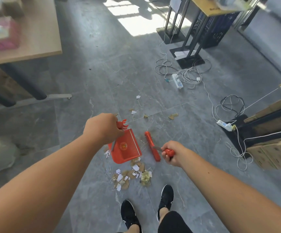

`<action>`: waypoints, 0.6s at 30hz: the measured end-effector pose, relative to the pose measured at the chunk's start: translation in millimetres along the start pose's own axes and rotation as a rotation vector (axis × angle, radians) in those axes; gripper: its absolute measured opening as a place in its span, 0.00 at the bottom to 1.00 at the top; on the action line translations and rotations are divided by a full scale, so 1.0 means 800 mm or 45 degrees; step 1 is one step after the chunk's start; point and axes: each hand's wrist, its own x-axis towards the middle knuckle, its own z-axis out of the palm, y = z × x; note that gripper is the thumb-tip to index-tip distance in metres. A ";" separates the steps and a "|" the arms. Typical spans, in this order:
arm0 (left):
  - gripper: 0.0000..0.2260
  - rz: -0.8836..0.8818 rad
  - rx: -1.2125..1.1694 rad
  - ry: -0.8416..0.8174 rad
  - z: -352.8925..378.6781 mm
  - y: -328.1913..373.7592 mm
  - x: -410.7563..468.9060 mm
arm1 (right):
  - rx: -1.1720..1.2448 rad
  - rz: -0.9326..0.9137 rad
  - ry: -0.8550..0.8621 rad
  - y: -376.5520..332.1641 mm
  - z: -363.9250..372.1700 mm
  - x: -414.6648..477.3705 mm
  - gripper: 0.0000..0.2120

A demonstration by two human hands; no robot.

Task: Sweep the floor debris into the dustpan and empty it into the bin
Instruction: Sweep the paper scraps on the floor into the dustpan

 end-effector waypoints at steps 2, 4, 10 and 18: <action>0.13 0.013 -0.010 0.000 -0.002 0.020 0.013 | 0.029 -0.012 -0.007 -0.021 -0.014 0.000 0.03; 0.13 0.024 -0.022 -0.008 -0.004 0.042 0.028 | 0.058 -0.025 -0.012 -0.045 -0.032 0.003 0.04; 0.15 0.084 0.001 0.021 -0.008 0.125 0.088 | 0.107 0.011 -0.069 -0.131 -0.110 0.042 0.04; 0.18 -0.043 -0.109 -0.019 -0.022 0.265 0.226 | 0.054 -0.010 -0.053 -0.290 -0.242 0.112 0.06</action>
